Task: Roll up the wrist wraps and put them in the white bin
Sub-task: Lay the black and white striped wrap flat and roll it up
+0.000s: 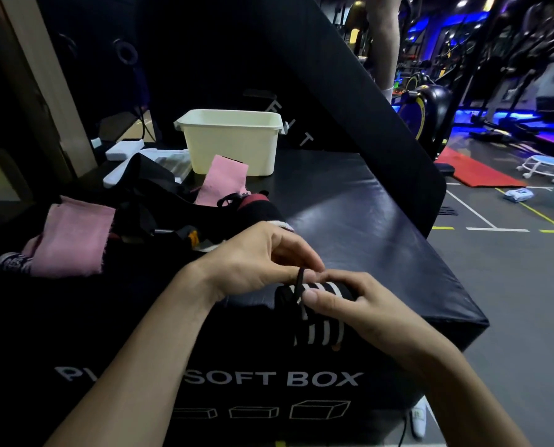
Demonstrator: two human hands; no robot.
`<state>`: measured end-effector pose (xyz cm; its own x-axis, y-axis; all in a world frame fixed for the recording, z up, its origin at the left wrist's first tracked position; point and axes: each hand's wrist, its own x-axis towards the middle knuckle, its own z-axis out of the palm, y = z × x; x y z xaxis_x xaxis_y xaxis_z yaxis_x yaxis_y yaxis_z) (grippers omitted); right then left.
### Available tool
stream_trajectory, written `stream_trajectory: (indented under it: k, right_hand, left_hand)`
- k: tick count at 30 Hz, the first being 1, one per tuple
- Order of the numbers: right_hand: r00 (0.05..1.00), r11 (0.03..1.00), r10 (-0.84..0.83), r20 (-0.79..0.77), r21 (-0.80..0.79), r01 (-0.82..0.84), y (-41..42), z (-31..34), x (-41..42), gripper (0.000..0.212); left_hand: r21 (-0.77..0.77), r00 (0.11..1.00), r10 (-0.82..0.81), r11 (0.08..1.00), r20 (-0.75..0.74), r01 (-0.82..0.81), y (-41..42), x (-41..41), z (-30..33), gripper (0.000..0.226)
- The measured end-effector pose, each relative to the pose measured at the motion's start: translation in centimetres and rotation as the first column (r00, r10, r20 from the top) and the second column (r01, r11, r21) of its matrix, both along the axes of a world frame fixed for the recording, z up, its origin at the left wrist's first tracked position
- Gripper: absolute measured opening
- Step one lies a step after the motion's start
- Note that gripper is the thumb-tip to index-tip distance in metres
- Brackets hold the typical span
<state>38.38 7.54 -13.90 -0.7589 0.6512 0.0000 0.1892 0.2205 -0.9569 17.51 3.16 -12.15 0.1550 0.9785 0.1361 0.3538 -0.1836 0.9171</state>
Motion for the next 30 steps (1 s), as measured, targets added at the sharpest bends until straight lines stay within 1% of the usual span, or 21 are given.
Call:
stream_trajectory:
  k: [2, 3, 5, 6, 8, 10, 11, 13, 15, 16, 18, 19, 20, 22, 23, 25, 28, 30]
  right_hand:
    - [1.0, 1.0, -0.011, -0.002, -0.003, 0.011, 0.1, 0.0, 0.0, 0.039]
    - [1.0, 1.0, -0.022, -0.015, -0.009, 0.021, 0.2, 0.0, 0.0, 0.035]
    - [0.996, 0.996, -0.077, -0.048, -0.052, 0.074, 0.4, 0.0, 0.0, 0.033]
    - [0.992, 0.992, -0.111, -0.06, -0.07, 0.107, 0.4, 0.0, 0.0, 0.034]
    - [0.98, 0.983, -0.175, -0.09, -0.078, 0.169, 0.5, -0.1, -0.2, 0.034]
    - [0.963, 0.971, -0.235, -0.133, -0.084, 0.226, 0.5, -0.1, -0.5, 0.036]
    - [0.951, 0.963, -0.266, -0.155, -0.084, 0.256, 0.6, -0.2, -0.6, 0.036]
    - [0.927, 0.945, -0.325, -0.189, -0.098, 0.311, 0.7, -0.4, -0.7, 0.037]
    - [0.917, 0.935, -0.348, -0.197, -0.145, 0.323, 0.8, -0.5, -0.8, 0.043]
    - [0.92, 0.935, -0.341, -0.194, -0.176, 0.309, 0.8, -0.5, -0.9, 0.048]
    - [0.931, 0.936, -0.298, -0.21, -0.255, 0.242, 1.0, -0.3, -0.9, 0.055]
    - [0.934, 0.936, -0.273, -0.231, -0.289, 0.202, 1.1, -0.1, -0.7, 0.056]
    - [0.935, 0.941, -0.252, -0.25, -0.288, 0.177, 1.2, 0.0, -0.5, 0.054]
    - [0.933, 0.96, -0.25, -0.26, -0.192, 0.204, 1.4, 0.1, 0.1, 0.039]
    - [0.922, 0.957, -0.281, -0.268, -0.153, 0.247, 1.6, -0.1, 0.4, 0.031]
    - [0.888, 0.939, -0.344, -0.304, -0.136, 0.317, 2.0, -0.5, 0.9, 0.022]
    - [0.876, 0.934, -0.357, -0.324, -0.14, 0.329, 2.1, -0.6, 1.2, 0.015]
    - [0.85, 0.924, -0.381, -0.363, -0.163, 0.345, 2.2, -0.7, 1.2, 0.016]
  left_hand:
    - [0.026, 1.0, 0.012, 1.0, 0.001, -0.012, -0.1, -0.2, -0.3, 0.017]
    - [0.025, 1.0, 0.013, 1.0, 0.027, -0.014, -0.3, -0.3, -0.4, 0.021]
    - [0.037, 0.997, -0.002, 0.999, 0.076, -0.001, -0.6, -0.4, -0.4, 0.028]
    - [0.061, 0.997, 0.001, 0.998, 0.081, -0.006, -0.7, -0.3, -0.4, 0.027]
    - [0.124, 0.996, 0.053, 0.99, 0.073, -0.062, -0.7, 0.3, -0.6, 0.021]
    - [0.151, 0.99, 0.127, 0.979, 0.064, -0.135, -0.6, 0.8, -0.9, 0.02]
    - [0.14, 0.988, 0.143, 0.979, 0.05, -0.149, -0.6, 1.0, -1.1, 0.023]
    - [0.116, 0.992, 0.127, 0.986, -0.029, -0.123, -0.7, 1.3, -1.6, 0.032]
    - [0.124, 0.989, 0.106, 0.988, -0.099, -0.094, -0.8, 1.7, -2.1, 0.037]
    - [0.14, 0.989, 0.113, 0.985, -0.101, -0.098, -0.6, 1.9, -2.3, 0.039]
    - [0.192, 0.983, 0.18, 0.966, -0.028, -0.172, -0.3, 2.1, -2.6, 0.038]
    - [0.208, 0.972, 0.229, 0.949, 0.054, -0.236, -0.1, 2.2, -2.6, 0.037]
    - [0.202, 0.949, 0.272, 0.932, 0.16, -0.302, 0.0, 2.1, -2.6, 0.036]
    - [0.156, 0.885, 0.321, 0.908, 0.337, -0.389, 0.2, 1.6, -2.6, 0.037]
    - [0.133, 0.862, 0.336, 0.902, 0.379, -0.411, 0.2, 1.3, -2.6, 0.038]
    - [0.096, 0.835, 0.347, 0.901, 0.426, -0.424, 0.2, 0.9, -2.8, 0.04]
    - [0.047, 0.787, 0.338, 0.906, 0.516, -0.42, 0.3, 1.2, -2.9, 0.043]
    - [0.01, 0.743, 0.335, 0.909, 0.58, -0.417, 0.4, 1.5, -2.8, 0.045]
